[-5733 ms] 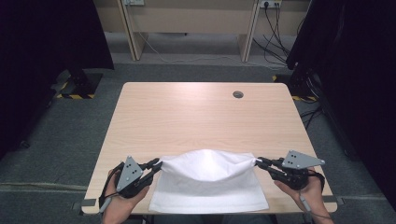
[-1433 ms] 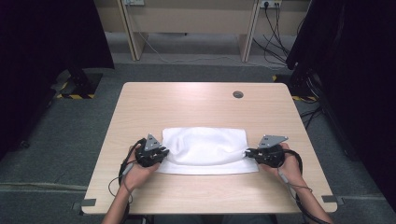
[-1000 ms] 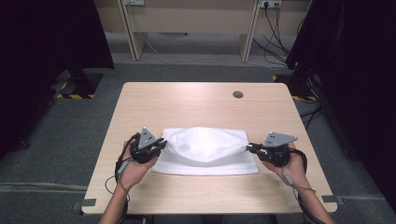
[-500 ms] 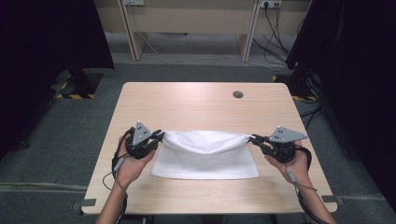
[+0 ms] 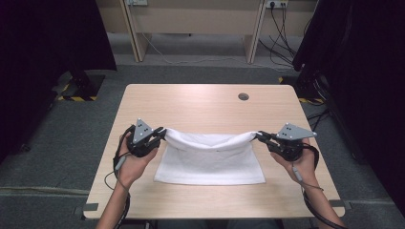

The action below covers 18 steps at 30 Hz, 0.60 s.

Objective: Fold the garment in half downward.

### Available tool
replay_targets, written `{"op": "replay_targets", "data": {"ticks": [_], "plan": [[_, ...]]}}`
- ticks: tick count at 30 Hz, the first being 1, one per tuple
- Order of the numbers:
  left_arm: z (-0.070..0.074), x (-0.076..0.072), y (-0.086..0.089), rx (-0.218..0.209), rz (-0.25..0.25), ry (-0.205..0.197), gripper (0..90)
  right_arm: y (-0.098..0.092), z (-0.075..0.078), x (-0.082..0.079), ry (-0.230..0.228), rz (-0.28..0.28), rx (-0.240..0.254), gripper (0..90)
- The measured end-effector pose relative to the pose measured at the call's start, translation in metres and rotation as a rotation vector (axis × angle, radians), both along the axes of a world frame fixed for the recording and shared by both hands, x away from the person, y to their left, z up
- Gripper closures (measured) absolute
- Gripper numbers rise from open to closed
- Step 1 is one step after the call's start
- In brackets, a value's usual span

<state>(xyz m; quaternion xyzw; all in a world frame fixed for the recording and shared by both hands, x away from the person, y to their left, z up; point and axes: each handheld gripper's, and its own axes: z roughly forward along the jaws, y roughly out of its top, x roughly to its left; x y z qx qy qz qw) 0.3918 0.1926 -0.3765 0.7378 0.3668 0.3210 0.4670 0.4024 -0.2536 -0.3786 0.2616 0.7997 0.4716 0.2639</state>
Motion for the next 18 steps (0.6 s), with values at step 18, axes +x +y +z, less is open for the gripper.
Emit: {"op": "replay_targets", "data": {"ticks": [18], "plan": [[-0.001, -0.025, -0.001, 0.004, -0.021, -0.026, 80.6, -0.01, 0.006, -0.015, -0.021, 0.031, 0.021, 83.1]]}}
